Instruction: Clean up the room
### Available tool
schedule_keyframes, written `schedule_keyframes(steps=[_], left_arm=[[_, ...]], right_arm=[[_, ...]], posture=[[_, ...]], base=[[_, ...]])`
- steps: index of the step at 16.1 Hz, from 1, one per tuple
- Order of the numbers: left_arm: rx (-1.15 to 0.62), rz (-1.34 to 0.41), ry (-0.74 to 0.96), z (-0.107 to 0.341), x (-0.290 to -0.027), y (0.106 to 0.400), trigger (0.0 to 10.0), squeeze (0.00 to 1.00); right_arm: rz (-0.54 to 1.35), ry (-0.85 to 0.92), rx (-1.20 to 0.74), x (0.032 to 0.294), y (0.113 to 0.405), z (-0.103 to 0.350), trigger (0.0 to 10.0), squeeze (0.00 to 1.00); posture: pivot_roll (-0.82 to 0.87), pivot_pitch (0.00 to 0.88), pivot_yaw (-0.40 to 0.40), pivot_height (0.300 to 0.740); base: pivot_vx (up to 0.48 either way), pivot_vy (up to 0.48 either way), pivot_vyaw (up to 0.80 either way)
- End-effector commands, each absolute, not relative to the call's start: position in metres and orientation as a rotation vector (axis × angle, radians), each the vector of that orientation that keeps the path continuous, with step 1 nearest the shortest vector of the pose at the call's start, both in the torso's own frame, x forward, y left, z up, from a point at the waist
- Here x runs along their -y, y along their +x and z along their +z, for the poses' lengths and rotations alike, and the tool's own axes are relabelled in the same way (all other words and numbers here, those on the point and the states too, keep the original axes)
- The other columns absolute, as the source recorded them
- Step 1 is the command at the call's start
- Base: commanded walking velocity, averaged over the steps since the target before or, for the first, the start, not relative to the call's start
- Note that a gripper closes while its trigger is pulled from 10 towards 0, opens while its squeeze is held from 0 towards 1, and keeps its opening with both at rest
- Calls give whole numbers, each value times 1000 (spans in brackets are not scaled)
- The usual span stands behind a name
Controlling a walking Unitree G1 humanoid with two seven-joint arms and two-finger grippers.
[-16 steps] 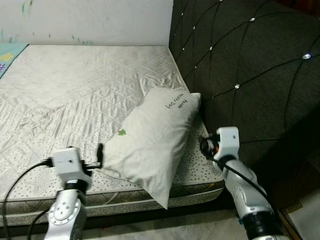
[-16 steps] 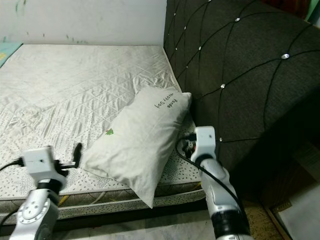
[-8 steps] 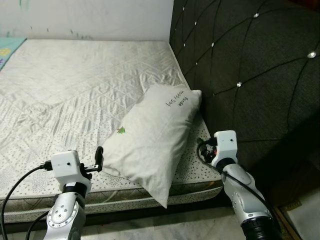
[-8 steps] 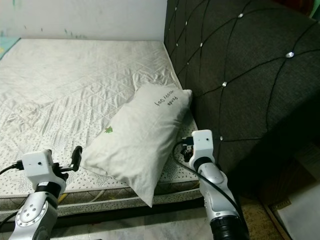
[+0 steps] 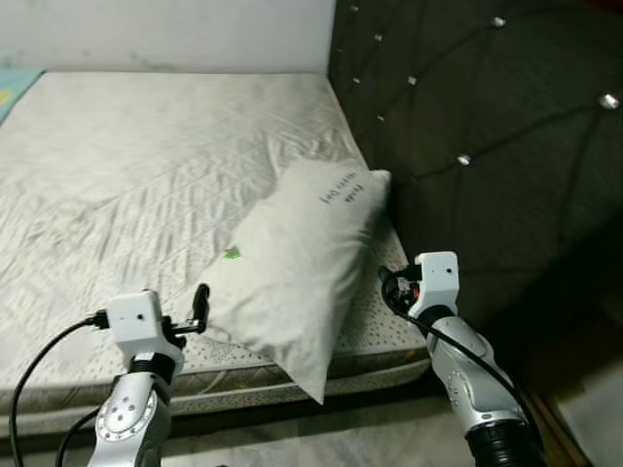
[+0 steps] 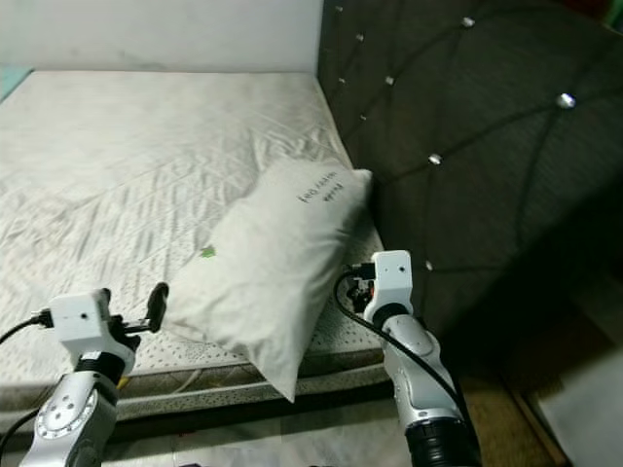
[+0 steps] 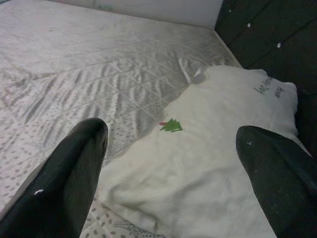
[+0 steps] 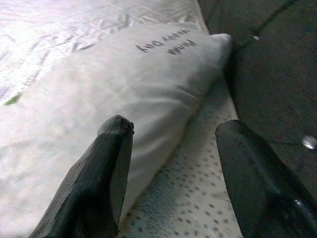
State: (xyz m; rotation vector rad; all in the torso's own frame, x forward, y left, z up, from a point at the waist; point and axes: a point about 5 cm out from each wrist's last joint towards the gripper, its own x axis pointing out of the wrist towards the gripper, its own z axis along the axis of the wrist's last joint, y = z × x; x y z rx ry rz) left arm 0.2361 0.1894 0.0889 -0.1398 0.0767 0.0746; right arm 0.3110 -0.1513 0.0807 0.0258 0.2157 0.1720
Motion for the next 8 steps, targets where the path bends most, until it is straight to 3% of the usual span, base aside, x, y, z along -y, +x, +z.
schedule_keyframes(steps=[1,5,8], left_arm=[[-72,57,-147,92,-187,237,10000,0],[-76,50,-154,92,-185,237,10000,0],[-75,42,-162,92,-185,238,10000,0]], right_arm=[[161,27,-213,156,311,80,10000,0],[179,-12,-196,154,312,82,10000,0],[170,-20,-198,155,313,81,10000,0]], posture=[[66,134,-60,740],[69,131,-63,740],[71,125,-65,740]], base=[[0,0,-800],[0,0,0],[0,0,798]])
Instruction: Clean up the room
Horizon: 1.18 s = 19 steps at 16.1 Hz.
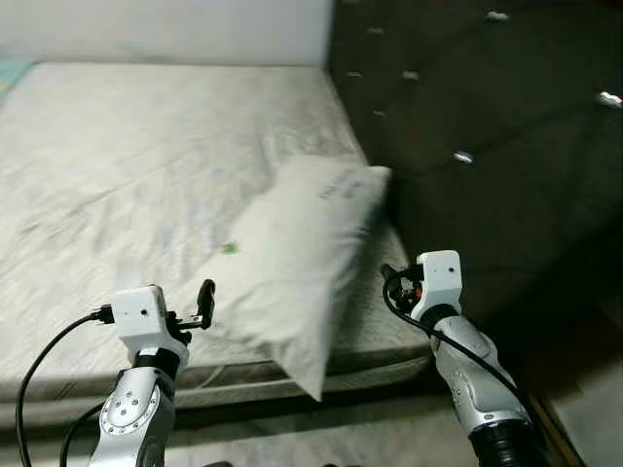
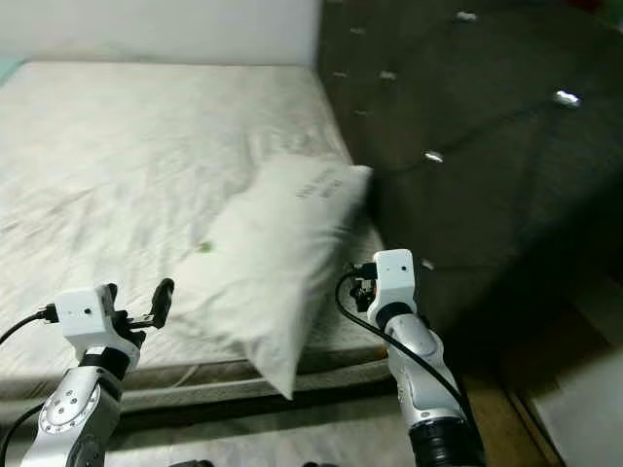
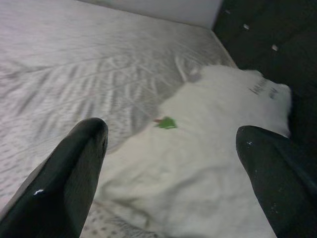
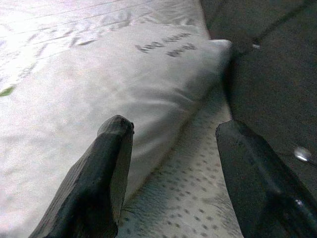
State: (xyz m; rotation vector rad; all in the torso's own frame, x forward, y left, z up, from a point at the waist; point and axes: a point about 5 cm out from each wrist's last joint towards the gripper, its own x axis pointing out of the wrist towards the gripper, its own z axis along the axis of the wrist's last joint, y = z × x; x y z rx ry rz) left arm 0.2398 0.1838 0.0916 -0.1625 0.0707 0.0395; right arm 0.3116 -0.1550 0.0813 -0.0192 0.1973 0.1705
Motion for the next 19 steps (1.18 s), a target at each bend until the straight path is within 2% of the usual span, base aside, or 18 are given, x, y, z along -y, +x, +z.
schedule_keyframes(steps=[1,4,19], left_arm=[[-72,36,-165,93,-184,238,10000,0],[-71,4,-171,93,-182,235,10000,0],[-67,-19,-176,95,-182,238,10000,0]], right_arm=[[165,-13,-200,155,313,81,10000,0],[150,-9,-197,156,313,81,10000,0],[105,-16,-191,162,316,79,10000,0]], posture=[[72,126,-64,740],[72,127,-58,740],[73,125,-51,740]], base=[[0,0,794],[0,0,252],[268,0,0]])
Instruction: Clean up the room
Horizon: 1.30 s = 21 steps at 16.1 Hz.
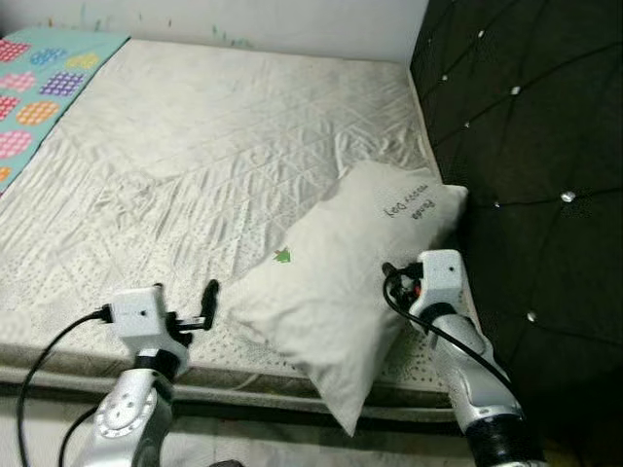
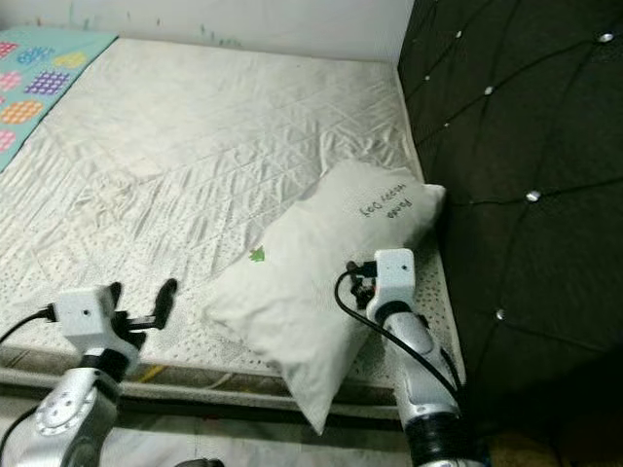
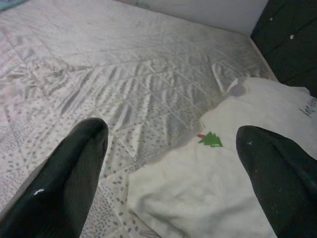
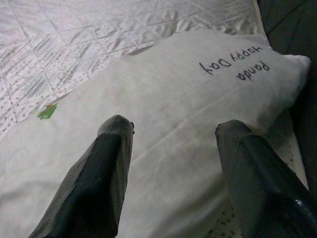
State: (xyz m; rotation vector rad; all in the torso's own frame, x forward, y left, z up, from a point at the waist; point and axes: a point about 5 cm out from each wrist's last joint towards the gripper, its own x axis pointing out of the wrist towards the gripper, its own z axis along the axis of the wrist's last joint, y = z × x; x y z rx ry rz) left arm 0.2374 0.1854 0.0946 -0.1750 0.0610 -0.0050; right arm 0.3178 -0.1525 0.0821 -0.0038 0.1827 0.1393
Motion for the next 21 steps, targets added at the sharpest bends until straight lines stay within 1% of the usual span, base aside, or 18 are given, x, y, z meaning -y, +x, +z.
schedule_keyframes(steps=[1,9,18,21], left_arm=[[-66,-19,-175,95,-182,238,10000,0],[-75,-6,-160,94,-181,241,10000,0],[-84,-1,-157,94,-181,240,10000,0],[-87,4,-157,93,-181,240,10000,0]], right_arm=[[104,-17,-191,162,316,79,10000,0],[85,-24,-189,167,317,76,10000,0],[107,-7,-188,164,316,74,10000,0],[123,-18,-177,162,316,76,10000,0]], posture=[[73,125,-51,740],[74,121,-47,740],[76,126,-46,740],[74,126,-47,714]], base=[[0,0,0],[0,0,0],[0,0,0],[0,0,0]])
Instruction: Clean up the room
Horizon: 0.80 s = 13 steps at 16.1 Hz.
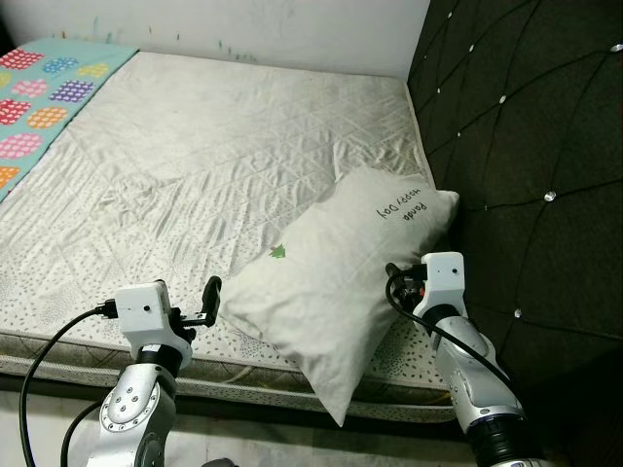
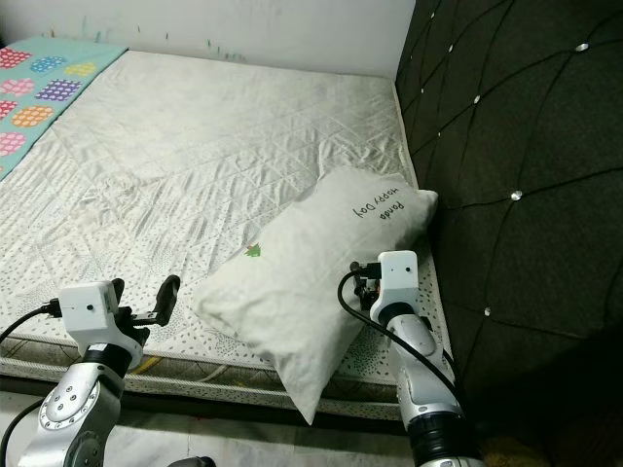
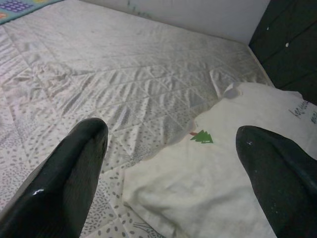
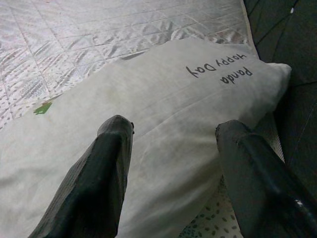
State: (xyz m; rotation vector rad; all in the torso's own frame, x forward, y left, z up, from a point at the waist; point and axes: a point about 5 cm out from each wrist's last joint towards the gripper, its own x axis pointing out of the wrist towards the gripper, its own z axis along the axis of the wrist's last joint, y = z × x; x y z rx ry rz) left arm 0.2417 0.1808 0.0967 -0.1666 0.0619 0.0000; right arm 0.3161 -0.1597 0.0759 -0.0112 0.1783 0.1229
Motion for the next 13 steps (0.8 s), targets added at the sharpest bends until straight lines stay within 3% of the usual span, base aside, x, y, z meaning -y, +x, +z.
schedule_keyframes(steps=[1,13], left_arm=[[-88,7,-157,93,-182,240,10000,0],[-83,6,-169,94,-179,237,10000,0]], right_arm=[[127,-22,-176,161,315,76,10000,0],[165,-60,-184,164,309,72,10000,0]], posture=[[74,126,-47,705],[70,156,-56,598]], base=[[0,0,0],[0,0,0]])
